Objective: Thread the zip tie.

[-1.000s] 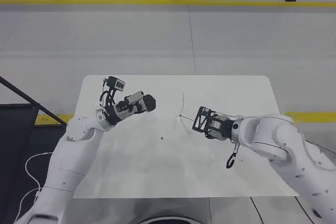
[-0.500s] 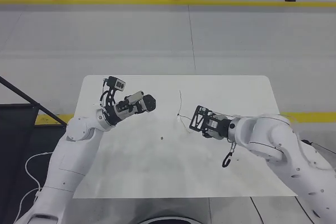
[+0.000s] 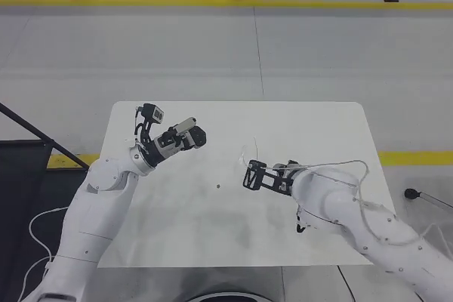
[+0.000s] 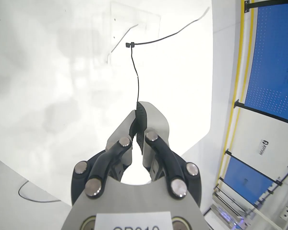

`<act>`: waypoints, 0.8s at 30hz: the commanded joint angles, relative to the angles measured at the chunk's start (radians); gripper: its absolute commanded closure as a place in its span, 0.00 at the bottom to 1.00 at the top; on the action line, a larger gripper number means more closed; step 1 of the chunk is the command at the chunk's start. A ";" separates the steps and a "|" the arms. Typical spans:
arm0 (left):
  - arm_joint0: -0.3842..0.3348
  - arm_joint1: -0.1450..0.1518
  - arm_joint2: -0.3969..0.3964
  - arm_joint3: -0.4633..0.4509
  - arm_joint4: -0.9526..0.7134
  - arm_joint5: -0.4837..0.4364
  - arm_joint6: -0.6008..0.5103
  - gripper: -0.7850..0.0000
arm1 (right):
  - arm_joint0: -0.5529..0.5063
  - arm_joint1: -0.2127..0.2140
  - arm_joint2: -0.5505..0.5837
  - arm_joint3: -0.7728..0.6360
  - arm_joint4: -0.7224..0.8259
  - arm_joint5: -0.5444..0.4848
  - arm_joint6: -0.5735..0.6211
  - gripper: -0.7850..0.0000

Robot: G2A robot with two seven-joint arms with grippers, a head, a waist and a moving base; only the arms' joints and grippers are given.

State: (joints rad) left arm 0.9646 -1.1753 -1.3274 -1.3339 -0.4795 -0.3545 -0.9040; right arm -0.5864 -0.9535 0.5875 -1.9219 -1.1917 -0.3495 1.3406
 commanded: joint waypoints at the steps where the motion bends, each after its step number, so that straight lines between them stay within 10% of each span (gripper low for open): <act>1: 0.000 0.000 0.000 0.000 0.000 0.000 0.000 0.00 | 0.041 -0.030 -0.058 0.039 -0.020 0.001 0.067 1.00; 13: 0.000 0.000 0.000 0.000 0.000 0.000 0.000 0.00 | 0.189 -0.200 -0.219 0.306 0.046 0.023 0.126 1.00; 24: 0.000 0.000 0.000 0.000 0.000 0.000 0.000 0.00 | 0.213 -0.267 -0.233 0.411 0.076 0.008 0.129 1.00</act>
State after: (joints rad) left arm 0.9646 -1.1752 -1.3274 -1.3338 -0.4796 -0.3544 -0.9040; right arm -0.3739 -1.2174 0.3540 -1.5158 -1.1158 -0.3386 1.4682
